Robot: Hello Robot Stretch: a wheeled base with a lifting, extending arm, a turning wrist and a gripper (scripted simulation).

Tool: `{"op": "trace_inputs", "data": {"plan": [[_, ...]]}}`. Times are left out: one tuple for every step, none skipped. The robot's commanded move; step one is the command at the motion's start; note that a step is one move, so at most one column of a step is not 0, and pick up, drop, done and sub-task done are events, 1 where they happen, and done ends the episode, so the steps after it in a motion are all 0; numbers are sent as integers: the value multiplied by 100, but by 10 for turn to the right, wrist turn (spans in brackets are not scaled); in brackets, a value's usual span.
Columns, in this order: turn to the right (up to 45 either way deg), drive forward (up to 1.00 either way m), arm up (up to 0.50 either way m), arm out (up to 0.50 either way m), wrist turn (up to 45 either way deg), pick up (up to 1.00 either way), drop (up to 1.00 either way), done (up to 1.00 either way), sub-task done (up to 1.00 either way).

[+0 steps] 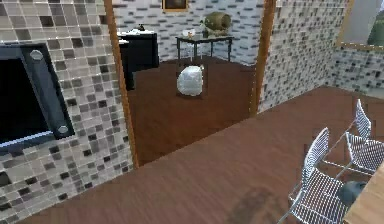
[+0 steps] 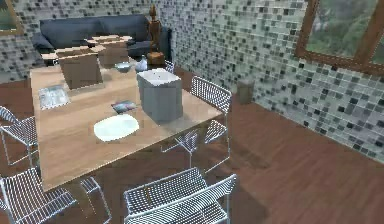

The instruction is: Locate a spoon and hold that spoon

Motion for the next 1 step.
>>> {"op": "trace_inputs", "data": {"plan": [[0,100,0,0,0,0,0,0,0]]}}
